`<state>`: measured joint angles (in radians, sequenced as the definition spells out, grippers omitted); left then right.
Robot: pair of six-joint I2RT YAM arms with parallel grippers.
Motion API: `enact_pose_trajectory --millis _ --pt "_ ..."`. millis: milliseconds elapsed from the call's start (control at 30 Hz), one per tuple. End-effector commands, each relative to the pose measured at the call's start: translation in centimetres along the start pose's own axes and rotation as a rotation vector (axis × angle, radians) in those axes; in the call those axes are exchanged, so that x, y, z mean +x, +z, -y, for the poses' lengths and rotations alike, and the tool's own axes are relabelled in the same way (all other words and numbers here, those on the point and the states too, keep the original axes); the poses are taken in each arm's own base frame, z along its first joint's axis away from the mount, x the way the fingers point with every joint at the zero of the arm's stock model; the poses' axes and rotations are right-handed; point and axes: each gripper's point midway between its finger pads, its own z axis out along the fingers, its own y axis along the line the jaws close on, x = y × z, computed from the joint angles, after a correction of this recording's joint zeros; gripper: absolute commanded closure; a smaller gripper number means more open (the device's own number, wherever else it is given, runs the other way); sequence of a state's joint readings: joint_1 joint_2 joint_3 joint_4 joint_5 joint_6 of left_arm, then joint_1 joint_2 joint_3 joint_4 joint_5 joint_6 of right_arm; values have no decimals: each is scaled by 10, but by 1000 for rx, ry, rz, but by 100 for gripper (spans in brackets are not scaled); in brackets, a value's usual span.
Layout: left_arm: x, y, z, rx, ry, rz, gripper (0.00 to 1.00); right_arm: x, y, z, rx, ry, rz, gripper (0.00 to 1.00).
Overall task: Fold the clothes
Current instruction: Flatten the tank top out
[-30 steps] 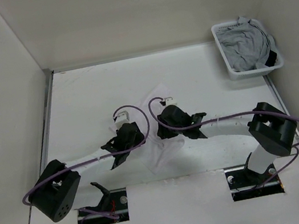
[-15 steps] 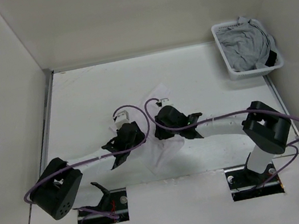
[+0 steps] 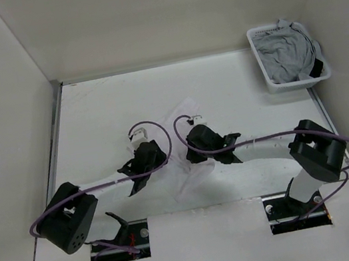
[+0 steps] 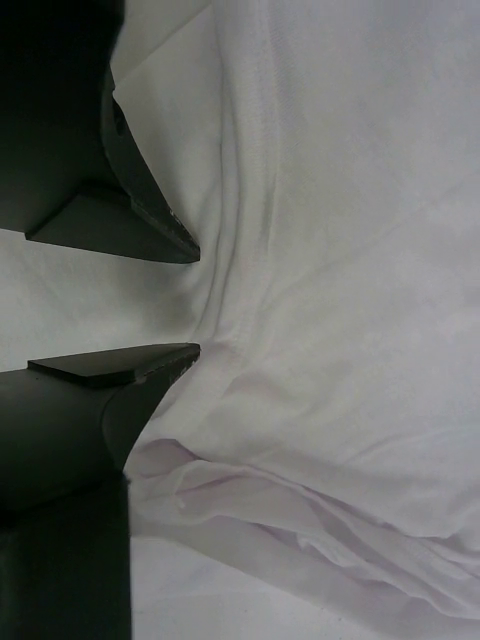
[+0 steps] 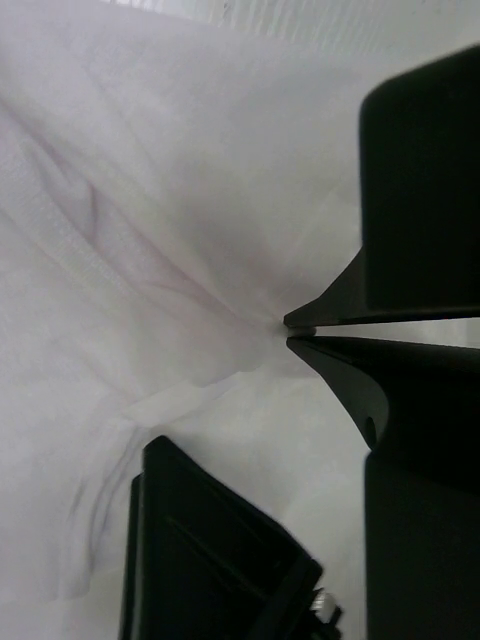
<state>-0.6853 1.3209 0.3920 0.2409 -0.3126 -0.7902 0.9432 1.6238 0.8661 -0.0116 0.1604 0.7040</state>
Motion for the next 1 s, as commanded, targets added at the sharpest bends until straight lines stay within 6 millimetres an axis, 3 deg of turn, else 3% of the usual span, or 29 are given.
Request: enact_pose_trajectory --millis 0,167,333,500,600,667,767,867,967 --pt "-9 9 -9 -30 -31 22 64 -25 -21 -9 -44 33 108 90" --pt "-29 32 -12 -45 -77 41 66 -32 -44 11 -39 89 171 92" --pt "-71 68 3 -29 -124 99 67 -39 -70 49 -23 209 254 95" --pt "-124 105 15 -31 -142 171 66 -21 -86 78 -21 339 287 95" --pt "-142 111 28 4 -150 184 64 -4 -89 89 -21 402 282 95" --pt "-148 101 32 16 -147 201 63 6 -90 95 -10 422 269 95" --pt "-141 68 20 20 -140 229 62 16 -91 104 -1 448 270 95" --pt "-123 27 -14 -25 -148 250 62 12 -93 109 2 442 291 95" --pt "-89 -6 -54 -100 -181 200 64 2 -96 108 -2 418 310 95"
